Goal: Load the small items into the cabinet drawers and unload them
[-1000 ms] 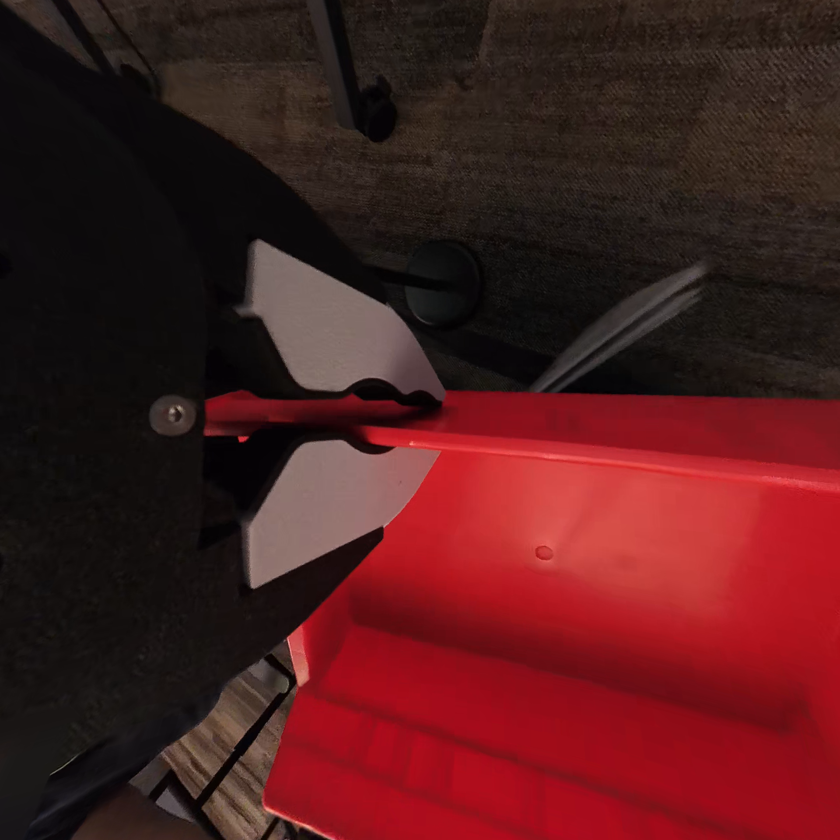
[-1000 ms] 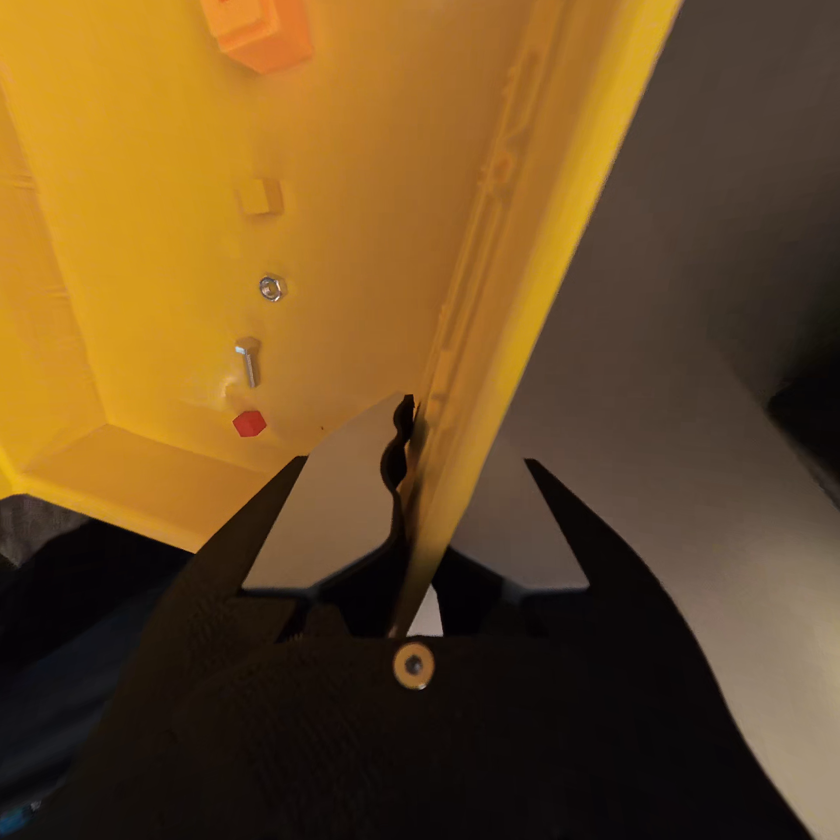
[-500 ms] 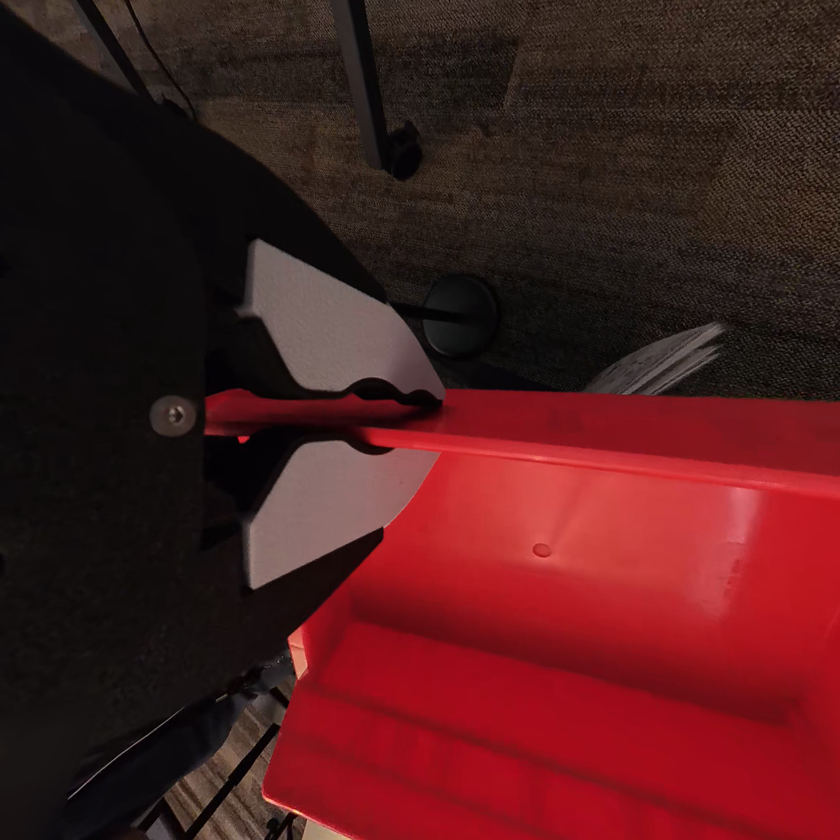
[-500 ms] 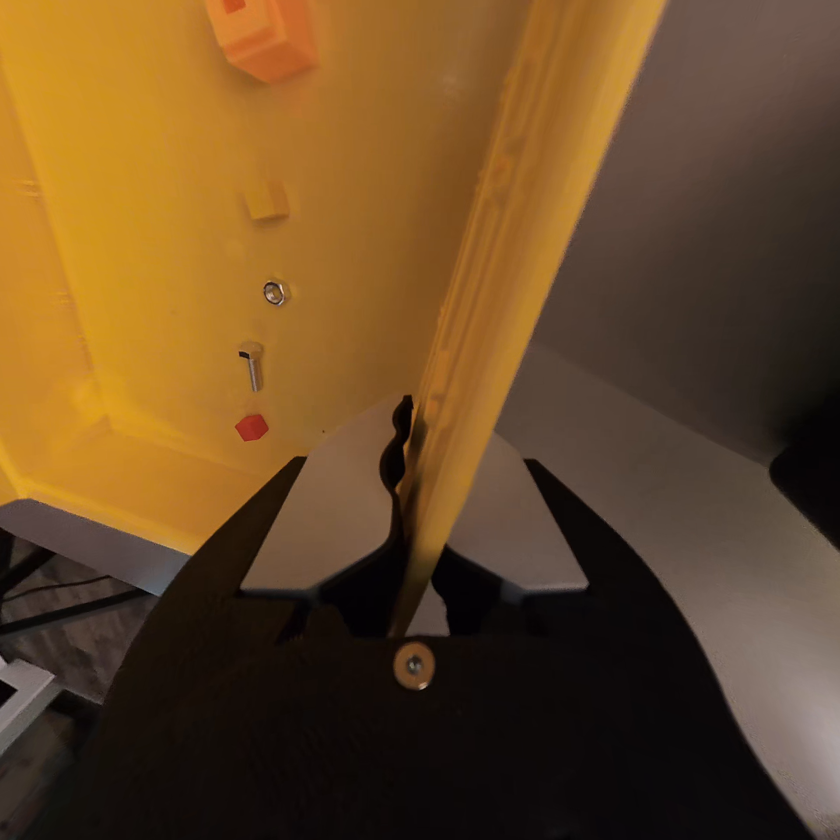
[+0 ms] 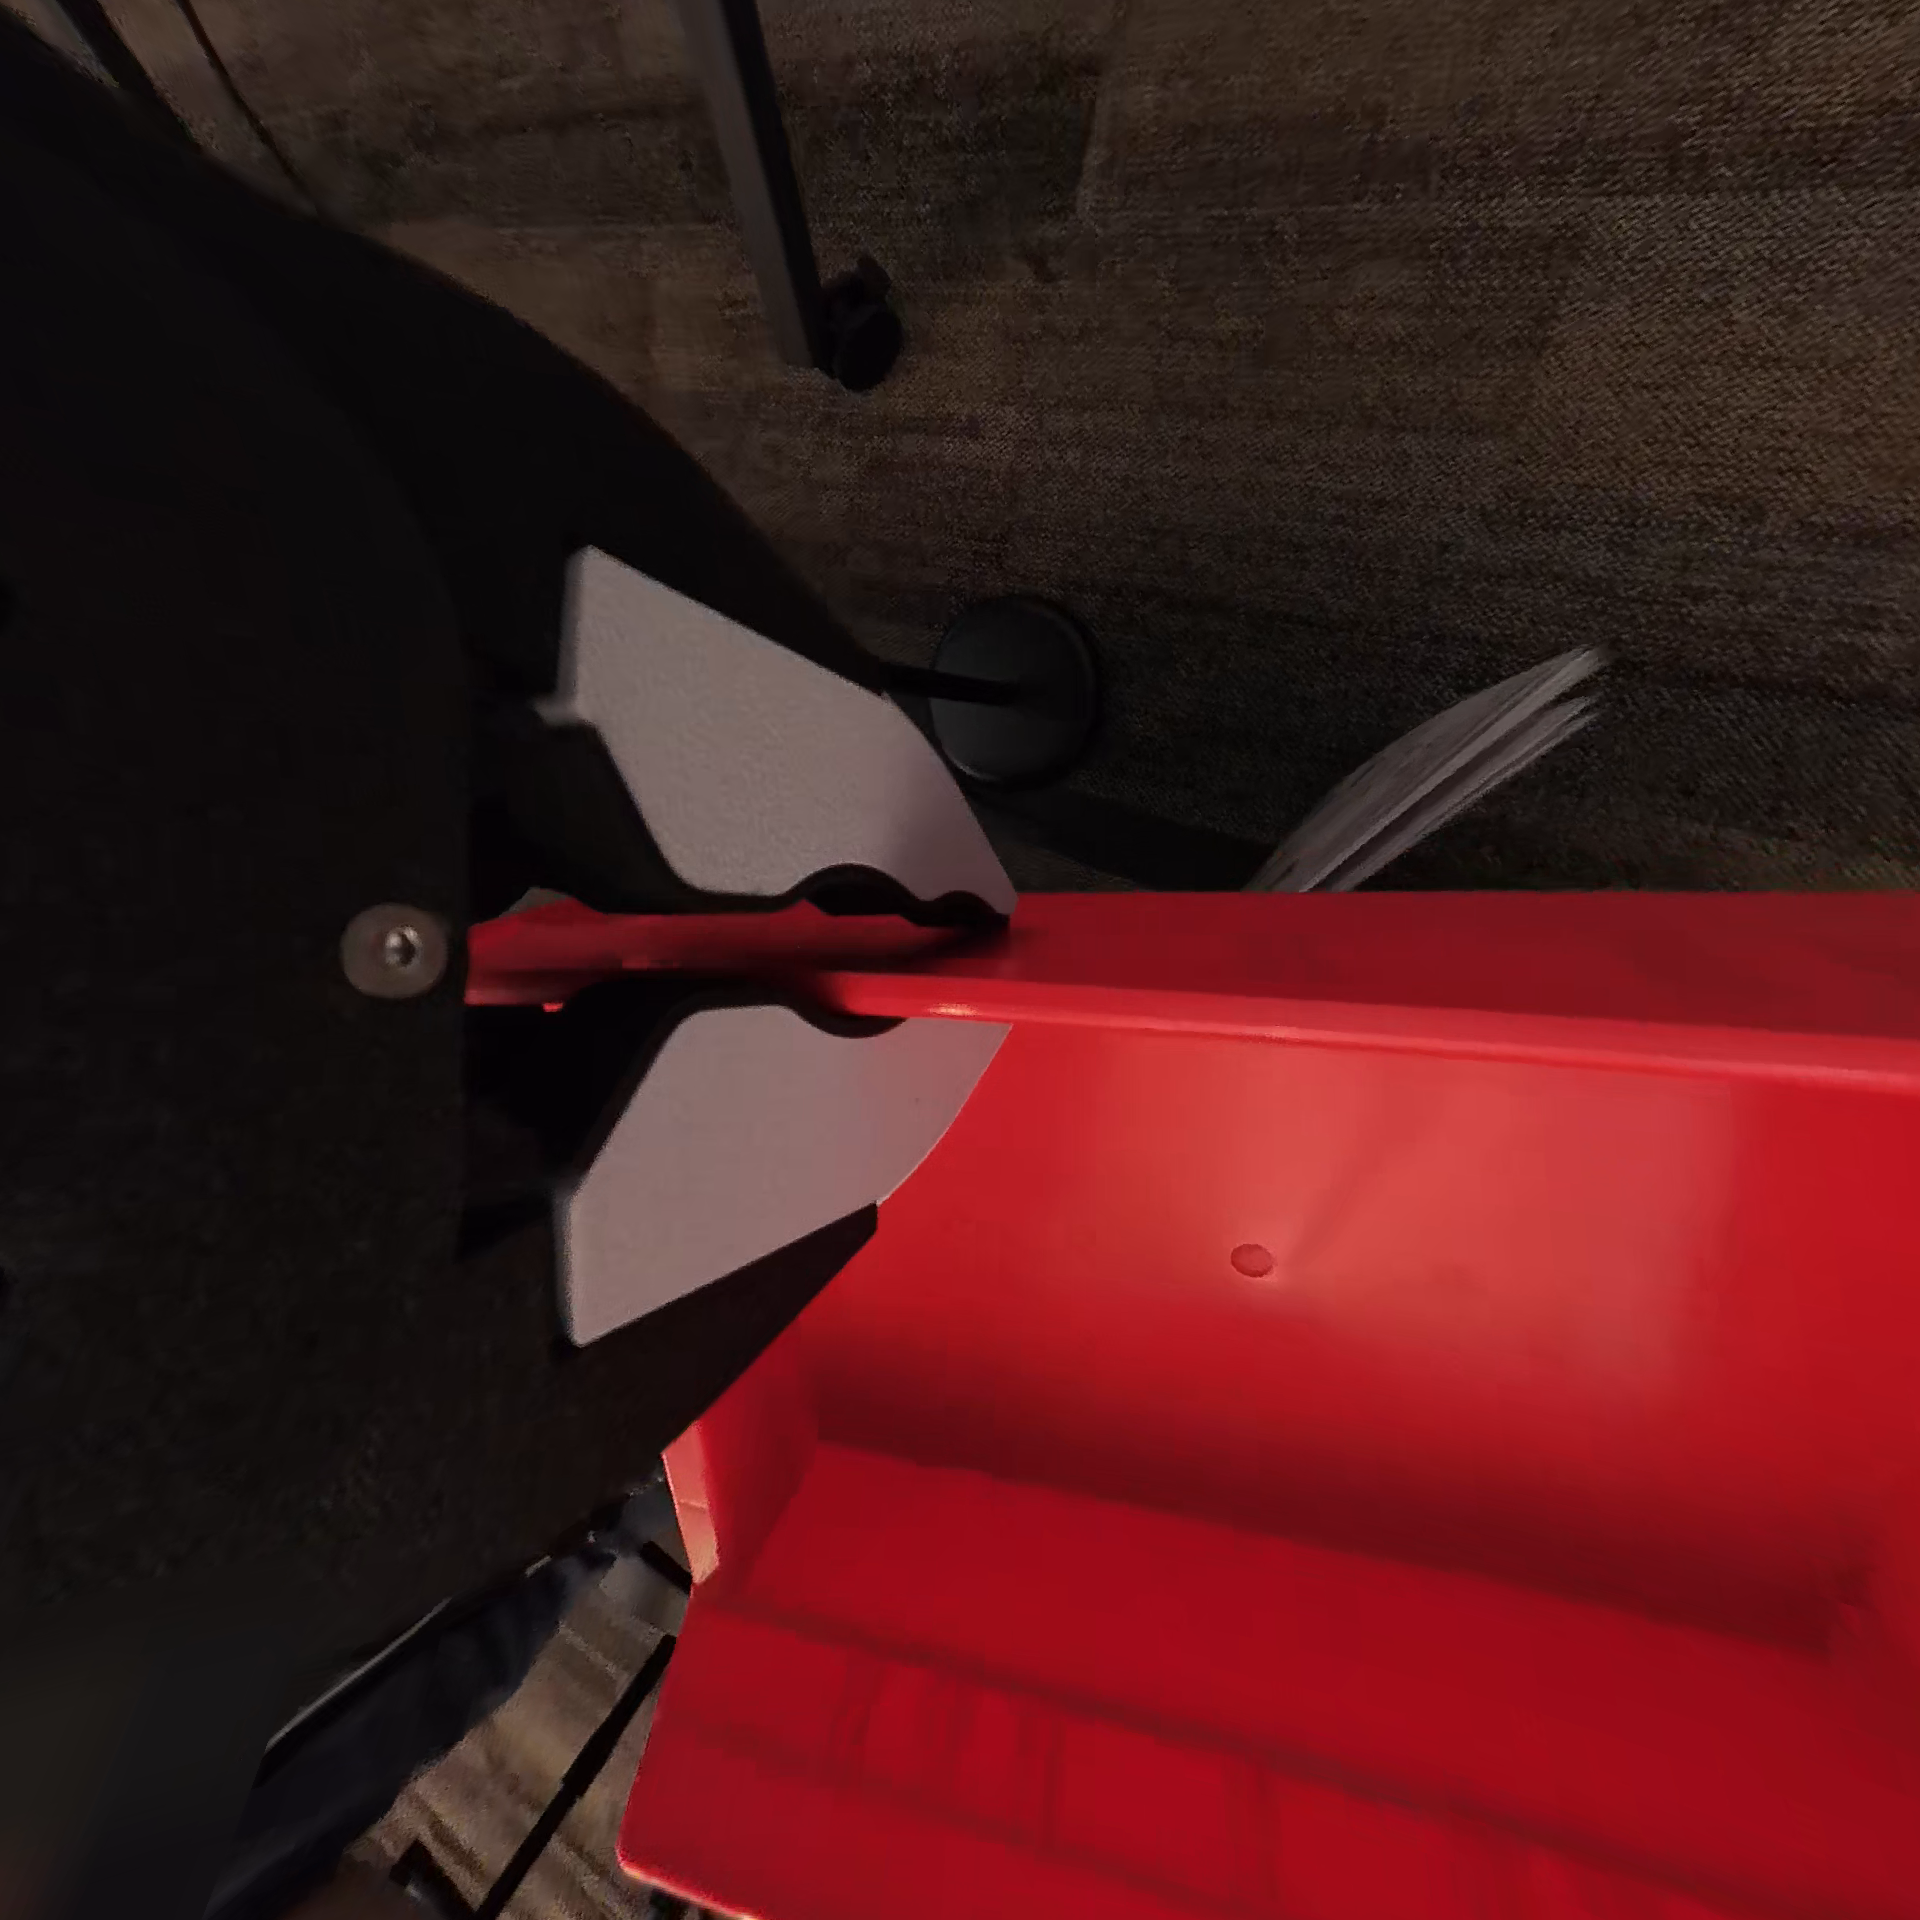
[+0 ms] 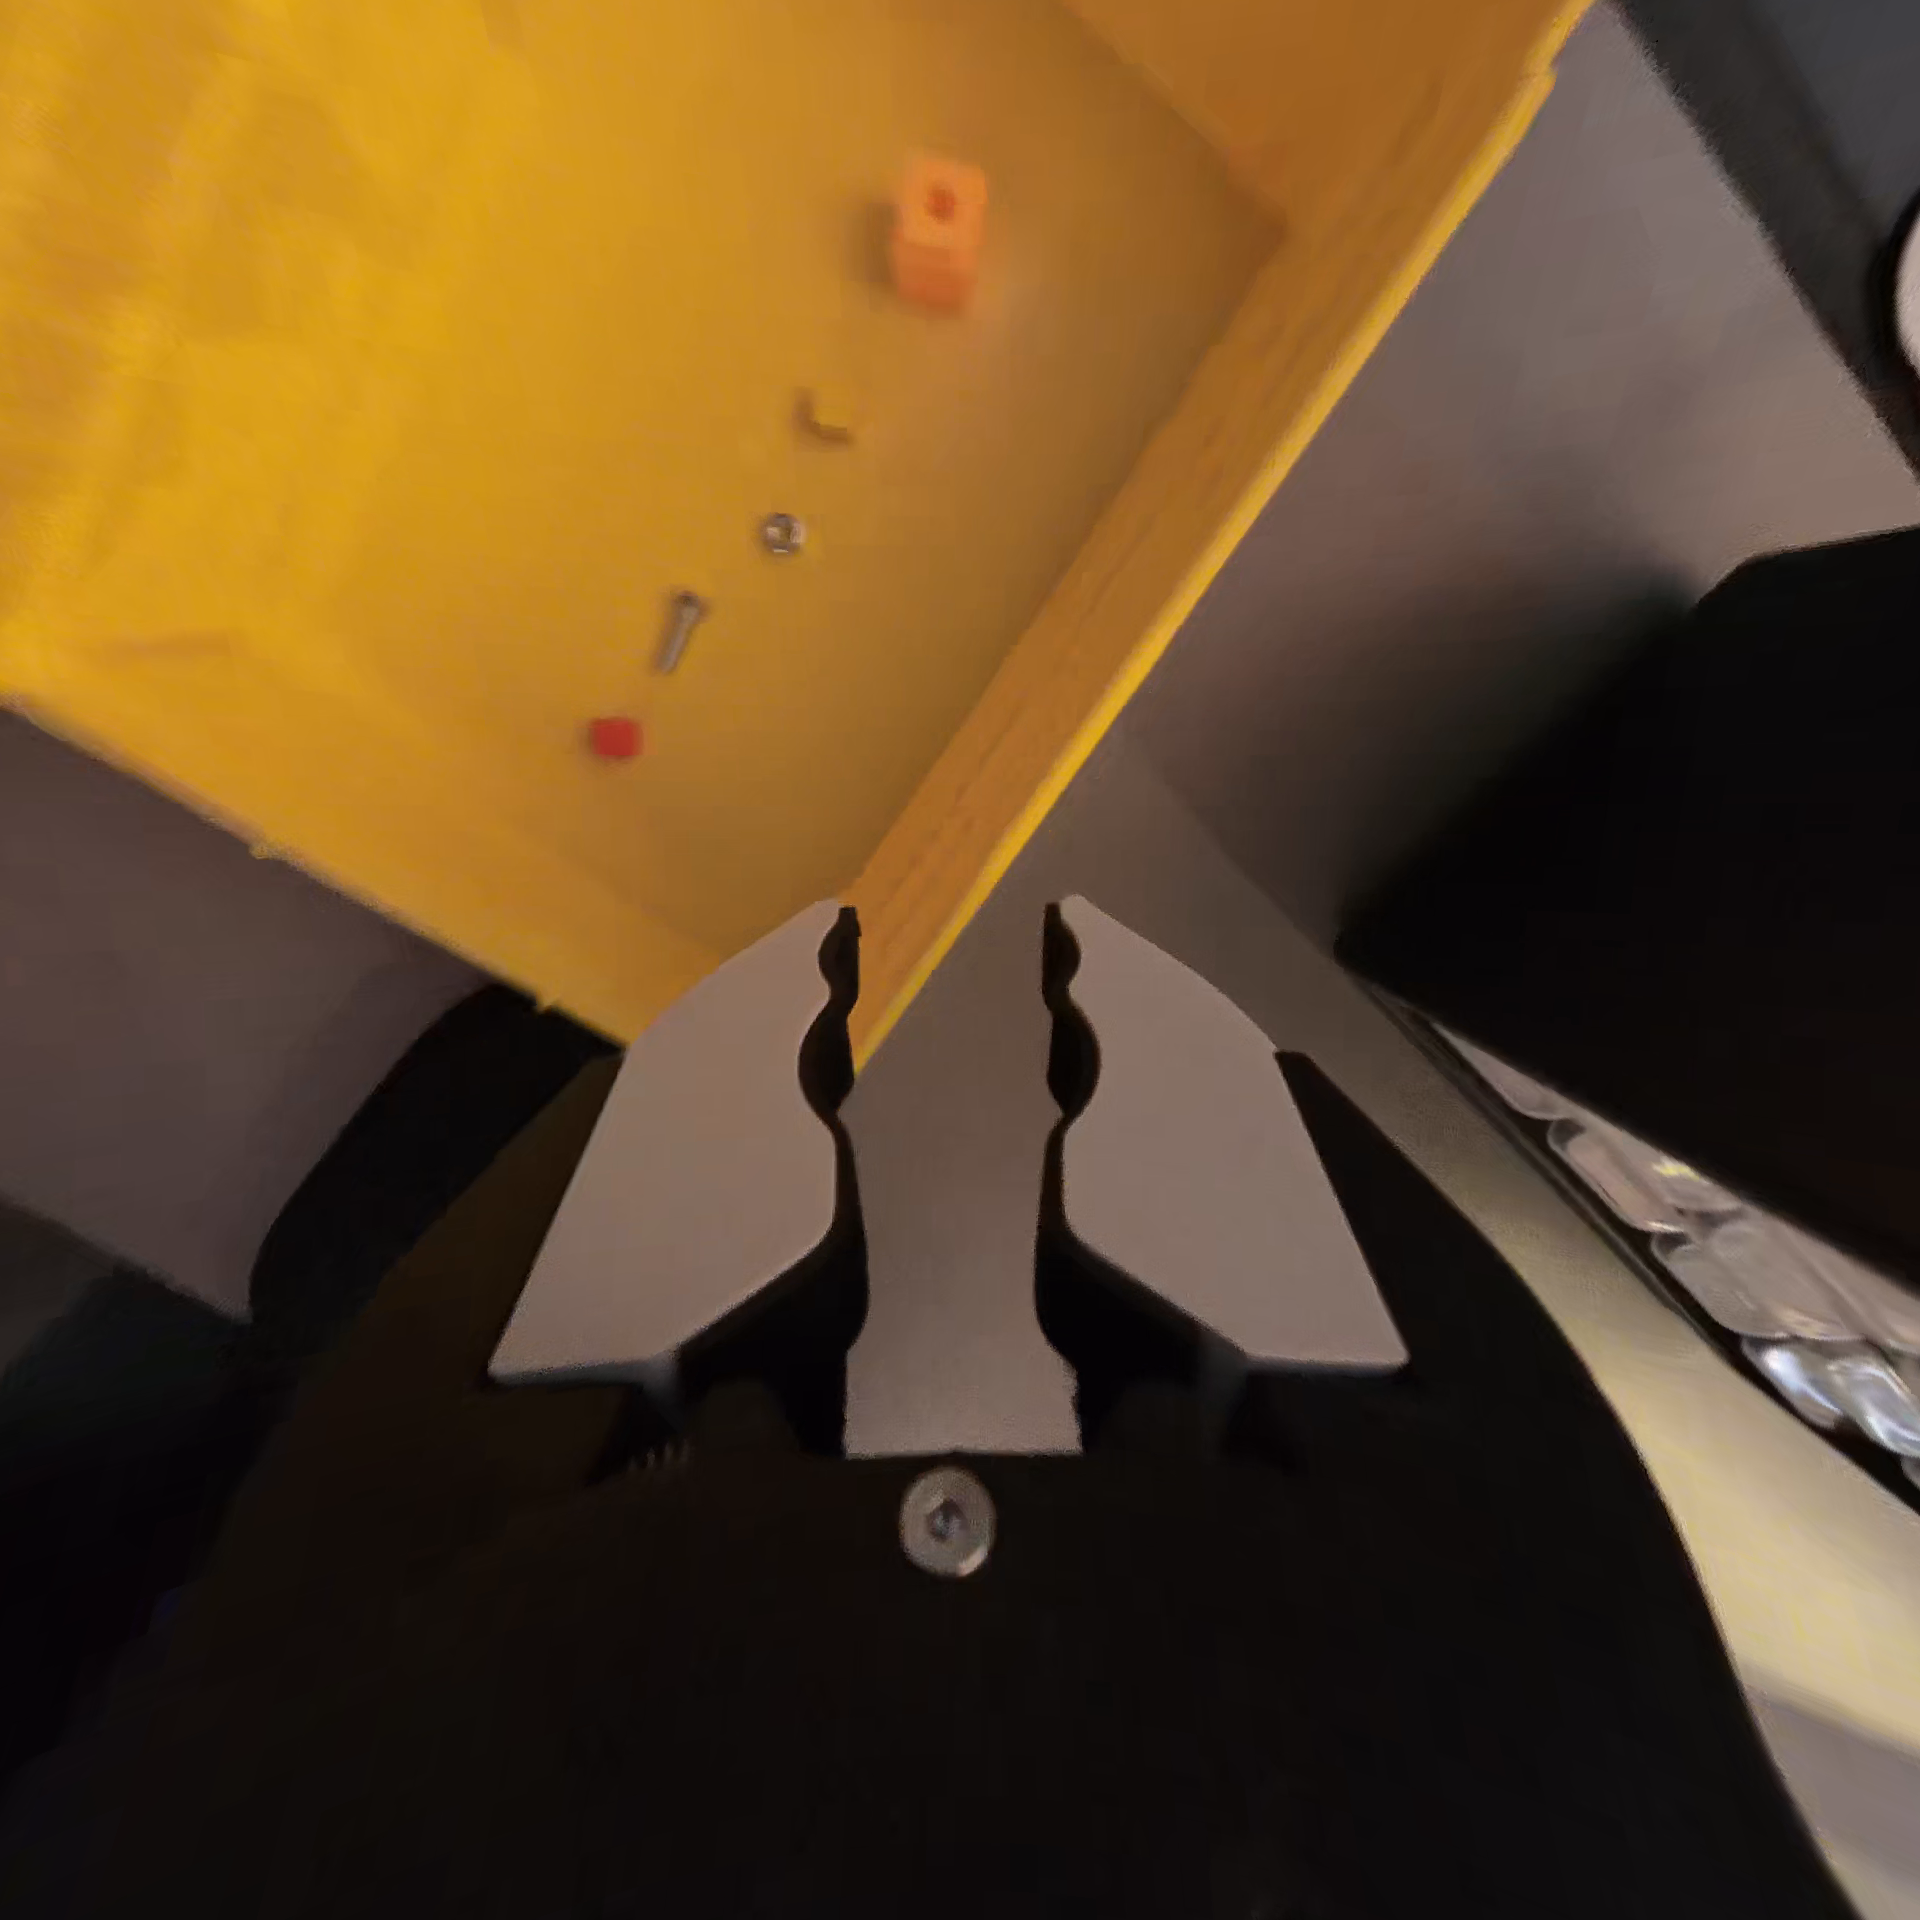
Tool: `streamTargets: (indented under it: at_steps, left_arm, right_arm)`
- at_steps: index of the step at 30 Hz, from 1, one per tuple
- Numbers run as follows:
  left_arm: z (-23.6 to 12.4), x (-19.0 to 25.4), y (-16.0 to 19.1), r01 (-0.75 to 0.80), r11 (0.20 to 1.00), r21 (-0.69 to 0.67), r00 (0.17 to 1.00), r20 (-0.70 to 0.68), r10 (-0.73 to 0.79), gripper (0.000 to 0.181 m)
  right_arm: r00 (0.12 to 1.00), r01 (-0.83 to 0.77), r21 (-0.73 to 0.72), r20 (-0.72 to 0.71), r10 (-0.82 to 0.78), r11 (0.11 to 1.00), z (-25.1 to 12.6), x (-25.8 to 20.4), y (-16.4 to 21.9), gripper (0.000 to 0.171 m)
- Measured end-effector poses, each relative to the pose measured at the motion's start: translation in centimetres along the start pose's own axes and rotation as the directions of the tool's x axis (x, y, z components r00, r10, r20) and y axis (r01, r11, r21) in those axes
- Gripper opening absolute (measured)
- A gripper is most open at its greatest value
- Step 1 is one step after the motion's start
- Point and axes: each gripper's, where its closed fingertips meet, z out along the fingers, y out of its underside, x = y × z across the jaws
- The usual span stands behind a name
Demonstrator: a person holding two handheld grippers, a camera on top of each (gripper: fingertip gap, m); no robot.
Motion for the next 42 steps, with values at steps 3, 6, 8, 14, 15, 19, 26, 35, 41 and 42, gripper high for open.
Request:
streamTargets:
  at_steps: [3, 6, 8, 14, 15, 19, 26, 35, 41, 42]
  left_arm:
    - [-1.7, 2.3, 0.8, -0.091, 0.996, 0.023, 0.996, 0.018, 0.090, 0.007]
    - [-2.9, 6.6, 2.0, -0.233, 0.972, 0.028, 0.972, 0.024, 0.232, 0.008]
    - [-3.0, 10.4, 3.0, -0.331, 0.944, 0.016, 0.944, 0.004, 0.331, 0.008]
    - [0.1, 28.2, 7.9, -0.670, 0.741, -0.047, 0.738, -0.154, 0.657, 0.010]
    - [1.3, 32.0, 9.3, -0.731, 0.679, -0.062, 0.677, -0.192, 0.711, 0.009]
    - [6.6, 46.9, 15.3, -0.887, 0.449, -0.103, 0.450, -0.411, 0.793, 0.009]
    - [16.0, 68.5, 20.7, -0.959, 0.265, -0.098, 0.270, -0.591, 0.760, 0.008]
    - [26.6, 87.9, 16.3, -0.864, 0.501, 0.039, 0.454, -0.367, 0.812, 0.007]
    - [31.5, 92.4, 13.8, -0.692, 0.721, 0.017, 0.678, -0.327, 0.658, 0.007]
    - [32.0, 92.6, 13.5, -0.666, 0.746, 0.005, 0.702, -0.333, 0.630, 0.007]
  right_arm:
    - [0.991, 0.059, 0.142, 0.108, -0.074, 0.988, -5.8, -0.4, 2.7, 0.035]
    - [0.990, 0.064, 0.257, 0.105, -0.094, 0.964, -11.9, 2.9, 7.9, 0.035]
    - [0.995, 0.056, 0.287, 0.058, -0.076, 0.956, -15.7, 6.5, 12.6, 0.035]
    - [0.986, -0.150, 0.368, -0.010, 0.165, 0.918, -25.8, 16.5, 27.8, 0.035]
    - [0.978, -0.189, 0.401, -0.001, 0.206, 0.897, -27.0, 17.5, 30.0, 0.035]
    - [0.947, -0.307, 0.514, 0.079, 0.313, 0.801, -29.9, 19.1, 37.9, 0.035]
    - [0.920, -0.360, 0.539, 0.074, 0.384, 0.761, -28.8, 17.1, 49.7, 0.035]
    - [0.873, -0.459, 0.445, 0.068, 0.482, 0.769, -23.3, 12.9, 59.9, 0.035]
    - [0.821, -0.555, 0.365, 0.093, 0.564, 0.748, -19.0, 11.7, 64.0, 0.035]
    - [0.812, -0.568, 0.359, 0.098, 0.575, 0.741, -18.5, 11.7, 64.5, 0.035]
